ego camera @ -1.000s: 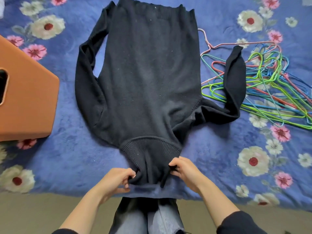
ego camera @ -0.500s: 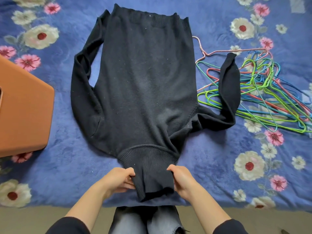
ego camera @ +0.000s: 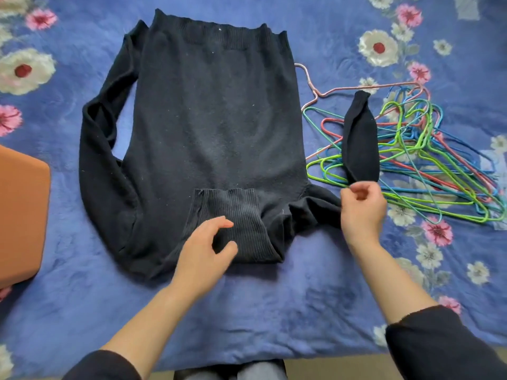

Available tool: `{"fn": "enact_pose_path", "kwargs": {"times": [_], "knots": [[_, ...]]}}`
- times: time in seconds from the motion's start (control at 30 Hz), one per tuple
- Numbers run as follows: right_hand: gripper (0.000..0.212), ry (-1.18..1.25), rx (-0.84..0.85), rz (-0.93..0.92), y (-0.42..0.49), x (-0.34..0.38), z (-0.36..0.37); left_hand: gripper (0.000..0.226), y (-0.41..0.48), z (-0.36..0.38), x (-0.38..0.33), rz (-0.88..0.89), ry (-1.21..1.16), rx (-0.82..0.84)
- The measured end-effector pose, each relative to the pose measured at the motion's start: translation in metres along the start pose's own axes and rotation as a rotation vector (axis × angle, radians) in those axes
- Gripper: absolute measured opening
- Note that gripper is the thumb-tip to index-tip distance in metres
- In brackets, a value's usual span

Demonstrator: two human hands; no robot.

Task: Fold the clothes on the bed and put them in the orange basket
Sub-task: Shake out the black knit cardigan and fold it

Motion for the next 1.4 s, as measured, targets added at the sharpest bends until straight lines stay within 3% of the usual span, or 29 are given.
{"fn": "enact_pose_path", "kwargs": {"times": [0.07,0.17,0.2,0.27,0.33,0.43,0.57,0.63,0.73,0.87,0.97,1.03,1.13,1.23,1.33,1.4], "knots": [[0.033,-0.263,0.001,-0.169,0.029,-0.001,0.000,0.048,-0.004,0.029,-0.016,0.180,0.193,0.040],[0.073,-0.601,0.173,-0.109,0.058,-0.016,0.012,0.073,0.002,0.063,-0.039,0.316,0.301,0.063],[0.074,-0.700,0.242,-0.095,0.064,-0.022,0.015,0.079,0.006,0.073,-0.047,0.333,0.345,0.056],[0.052,-0.783,0.333,-0.123,0.076,-0.028,0.017,0.086,0.015,0.091,-0.058,0.293,0.472,0.042],[0.030,-0.584,0.197,-0.109,0.097,-0.030,0.005,0.074,0.022,0.101,-0.065,0.266,0.645,0.001],[0.035,-0.095,-0.209,0.064,0.126,-0.033,-0.045,0.055,0.014,0.115,-0.065,0.423,0.735,0.100],[0.025,0.311,-0.484,0.344,0.124,-0.081,-0.108,0.048,-0.014,0.142,-0.063,0.630,0.817,0.237],[0.018,0.602,-0.488,0.556,0.100,-0.116,-0.109,0.043,-0.018,0.152,-0.063,0.611,0.905,0.237],[0.017,0.765,-0.261,0.753,0.066,-0.139,-0.091,0.050,-0.011,0.160,-0.055,0.408,0.994,0.328],[0.009,0.811,-0.086,0.729,0.075,-0.131,-0.079,0.080,-0.006,0.165,-0.061,0.303,0.936,0.373],[0.036,0.629,-0.147,0.764,0.092,-0.130,-0.083,0.087,-0.002,0.166,-0.061,0.221,0.958,0.409],[0.020,0.650,-0.234,0.758,0.107,-0.112,-0.088,0.083,-0.001,0.168,-0.064,0.190,0.979,0.437],[0.008,0.691,-0.406,0.516,0.128,-0.046,-0.074,0.080,0.001,0.173,-0.065,0.164,0.956,0.487],[0.014,0.402,-0.388,-0.035,0.125,0.049,-0.028,0.079,0.003,0.171,-0.064,0.171,0.900,0.518],[0.033,0.240,0.116,-0.421,0.087,0.114,0.058,0.067,0.009,0.169,-0.057,0.144,0.824,0.550],[0.057,0.057,0.673,-0.540,0.048,0.120,0.119,0.038,0.010,0.165,-0.058,0.143,0.744,0.586]]}}
Point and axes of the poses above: each hand's wrist, its own y-axis towards the middle knuckle, its own z-axis out of the palm, x = y × z, the point moved 5 cm from there along y, towards the middle knuckle, and after that the axes turned 15 degrees about -z, right-handed, at the moved point
